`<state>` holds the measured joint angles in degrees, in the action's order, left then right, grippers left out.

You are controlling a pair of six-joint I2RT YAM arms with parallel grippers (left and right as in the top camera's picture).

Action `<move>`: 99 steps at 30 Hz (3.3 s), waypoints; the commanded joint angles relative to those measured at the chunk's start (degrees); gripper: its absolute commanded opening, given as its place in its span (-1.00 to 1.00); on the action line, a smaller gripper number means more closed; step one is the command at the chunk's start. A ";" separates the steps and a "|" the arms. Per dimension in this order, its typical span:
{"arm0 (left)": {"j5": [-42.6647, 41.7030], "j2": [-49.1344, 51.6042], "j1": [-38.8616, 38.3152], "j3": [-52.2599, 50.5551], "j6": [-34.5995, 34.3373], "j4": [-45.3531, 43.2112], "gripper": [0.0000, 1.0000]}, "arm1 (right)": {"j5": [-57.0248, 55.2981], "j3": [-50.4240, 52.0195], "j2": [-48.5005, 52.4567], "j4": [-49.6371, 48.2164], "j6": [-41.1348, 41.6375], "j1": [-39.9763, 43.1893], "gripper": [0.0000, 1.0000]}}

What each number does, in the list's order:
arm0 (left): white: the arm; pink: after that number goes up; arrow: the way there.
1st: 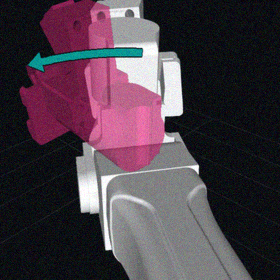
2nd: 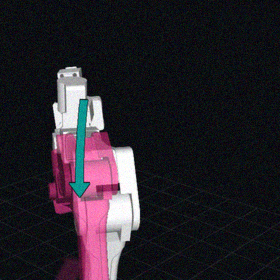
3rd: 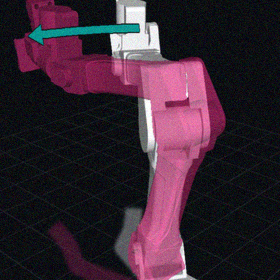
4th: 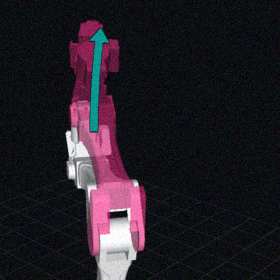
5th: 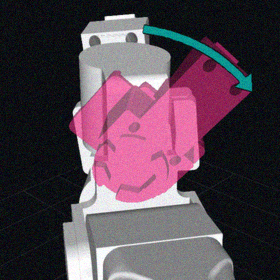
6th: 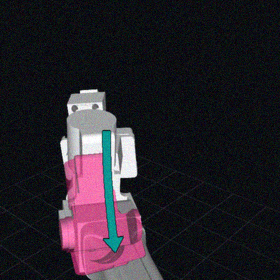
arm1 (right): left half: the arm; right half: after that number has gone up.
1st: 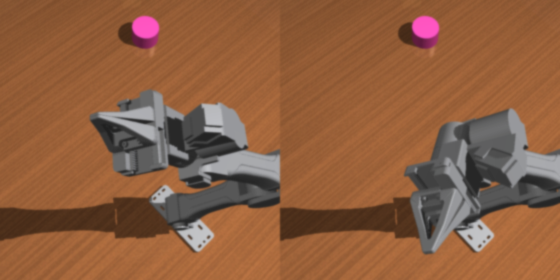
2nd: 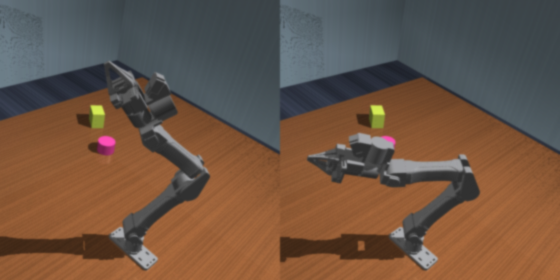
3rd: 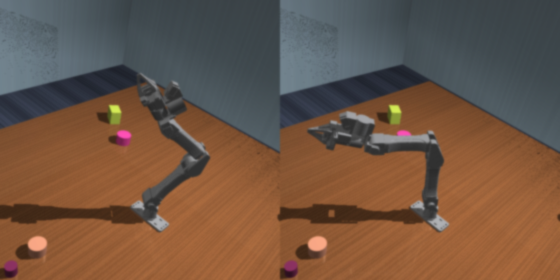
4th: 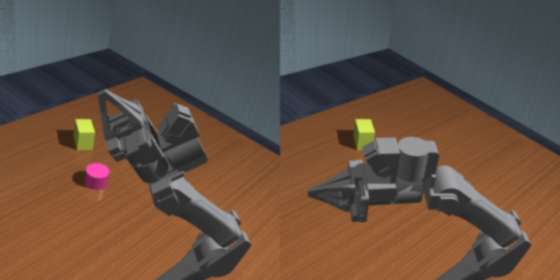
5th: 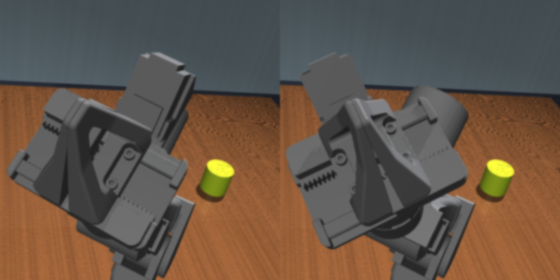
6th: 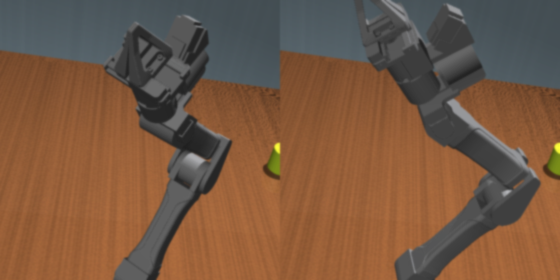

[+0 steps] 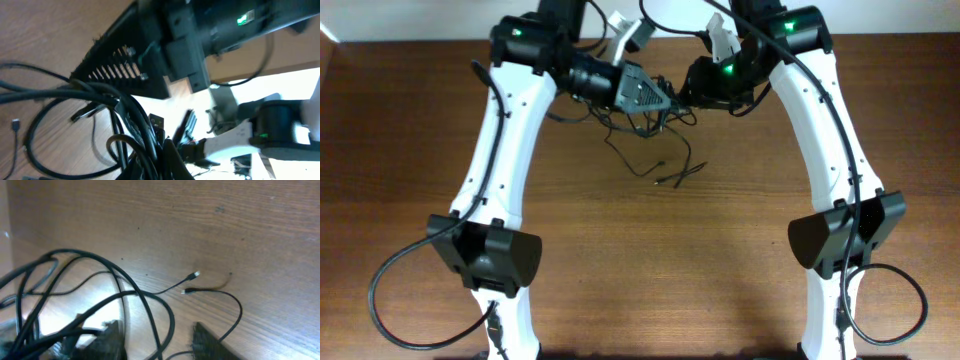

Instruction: Untangle cables

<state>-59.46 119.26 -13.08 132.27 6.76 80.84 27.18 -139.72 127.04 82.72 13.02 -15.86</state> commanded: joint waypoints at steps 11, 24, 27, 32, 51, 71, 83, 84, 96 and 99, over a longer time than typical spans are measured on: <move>-8.02 -0.22 9.73 0.42 0.57 -3.61 -0.46 | -3.56 2.93 0.96 -0.20 -0.48 -0.63 -0.92; 17.44 -0.07 12.02 -5.07 0.59 -4.17 0.15 | 4.11 2.25 0.92 -0.37 -3.32 -0.63 -0.92; 17.31 0.00 11.28 -8.17 0.59 -6.12 0.17 | 0.96 -2.51 0.61 2.14 -3.04 1.99 -0.92; 17.31 0.09 3.30 -14.67 0.59 -16.48 0.22 | 0.61 -5.68 0.61 8.33 -3.28 14.75 -0.23; 37.00 18.93 -19.89 -17.77 0.55 -33.44 -0.71 | -6.91 -4.92 0.72 14.60 -7.30 22.43 0.17; 4.74 8.20 0.07 3.17 -6.29 -6.86 -1.00 | 0.76 -4.92 0.79 2.54 -2.91 2.71 0.16; -10.23 8.20 3.39 3.17 -2.01 -11.82 -1.00 | 0.70 -4.81 4.17 1.18 1.42 0.11 -0.10; -10.23 8.20 4.13 3.17 -2.01 -11.80 -1.00 | 0.68 -4.83 4.17 0.76 1.42 0.15 -0.13; 1.03 8.20 11.50 3.17 -1.99 -11.69 -0.99 | -6.95 -4.83 4.20 5.60 0.76 1.20 -0.68; 2.34 8.20 11.50 3.17 -1.99 -11.32 -0.96 | -6.93 -4.83 4.28 6.54 0.48 1.20 -0.70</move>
<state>-58.67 128.25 -1.43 134.85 3.64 69.45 21.63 -144.33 130.58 88.99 14.33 -14.98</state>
